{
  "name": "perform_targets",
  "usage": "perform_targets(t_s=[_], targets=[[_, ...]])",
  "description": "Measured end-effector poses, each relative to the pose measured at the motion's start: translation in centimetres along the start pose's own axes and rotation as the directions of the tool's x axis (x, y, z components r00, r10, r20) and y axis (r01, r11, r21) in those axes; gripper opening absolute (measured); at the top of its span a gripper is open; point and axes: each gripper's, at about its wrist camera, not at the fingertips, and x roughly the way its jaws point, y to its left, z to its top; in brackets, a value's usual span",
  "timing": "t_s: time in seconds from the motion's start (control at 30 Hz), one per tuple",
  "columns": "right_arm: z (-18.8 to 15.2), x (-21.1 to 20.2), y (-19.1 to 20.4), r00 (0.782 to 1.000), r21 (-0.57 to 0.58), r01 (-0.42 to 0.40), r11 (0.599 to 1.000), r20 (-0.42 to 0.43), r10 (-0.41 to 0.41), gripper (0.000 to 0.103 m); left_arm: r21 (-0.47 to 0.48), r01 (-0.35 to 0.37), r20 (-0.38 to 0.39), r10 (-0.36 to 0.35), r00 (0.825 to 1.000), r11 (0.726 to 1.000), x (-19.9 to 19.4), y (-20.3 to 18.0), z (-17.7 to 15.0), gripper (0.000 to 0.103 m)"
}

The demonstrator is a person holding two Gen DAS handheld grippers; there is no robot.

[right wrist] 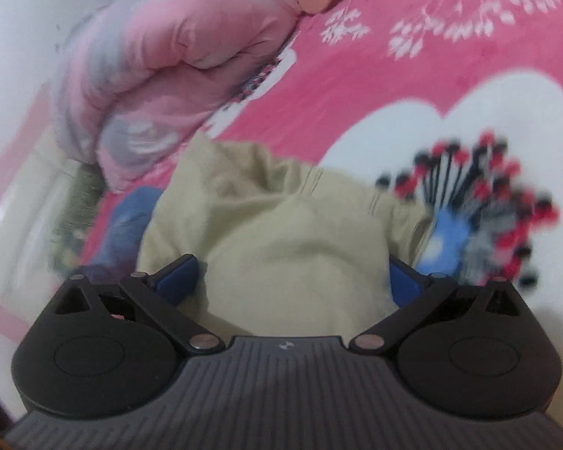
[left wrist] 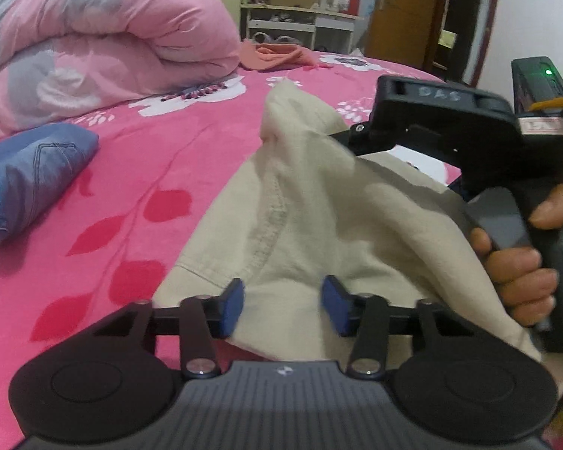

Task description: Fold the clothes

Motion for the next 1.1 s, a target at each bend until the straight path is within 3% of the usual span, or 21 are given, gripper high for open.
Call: perform_targets(t_s=[0.1, 0.3, 0.43, 0.6, 0.73, 0.93, 1.03, 1.1], targets=[[-1.3, -1.7, 0.8, 0.997, -0.005, -0.061, 0.998, -0.037, 0.061, 0.092, 0.019, 0.003, -0.004, -0.003, 1.0, 1.0, -1.5, -0.4, -0.9, 0.033], [-5.6, -6.0, 2.8, 0.99, -0.04, -0.132, 0.99, -0.053, 0.13, 0.083, 0.032, 0.044, -0.034, -0.043, 0.999, 0.999, -4.6, -0.5, -4.1, 0.032], [-9.7, -8.2, 5.1, 0.994, -0.169, -0.102, 0.98, -0.054, 0.094, 0.082, 0.037, 0.082, -0.078, -0.079, 0.994, 0.996, -6.2, -0.8, -6.9, 0.032], [-14.9, -10.4, 7.9, 0.999, -0.318, -0.042, 0.947, -0.042, 0.03, 0.073, 0.006, 0.136, -0.074, -0.136, 0.988, 0.991, -9.0, -0.6, -10.1, 0.037], [-18.1, -12.2, 9.0, 0.999, -0.369, -0.033, 0.929, -0.018, 0.029, 0.066, -0.001, 0.118, -0.042, -0.118, 0.992, 0.993, -12.4, 0.5, -12.6, 0.042], [-22.2, -13.4, 9.5, 1.0, -0.448, -0.011, 0.894, 0.008, 0.017, 0.064, -0.113, 0.086, 0.06, -0.079, 0.995, 0.99, -18.6, 5.0, -14.0, 0.049], [-24.6, -13.6, 10.0, 1.0, -0.531, 0.025, 0.847, 0.023, -0.016, 0.064, -0.105, 0.107, 0.155, -0.09, 0.984, 0.989, -21.3, 5.6, -12.5, 0.06], [-26.5, -13.7, 10.6, 0.998, -0.585, 0.056, 0.809, 0.035, -0.043, 0.064, -0.069, 0.139, 0.186, -0.124, 0.975, 0.988, -21.7, 4.8, -10.9, 0.073]])
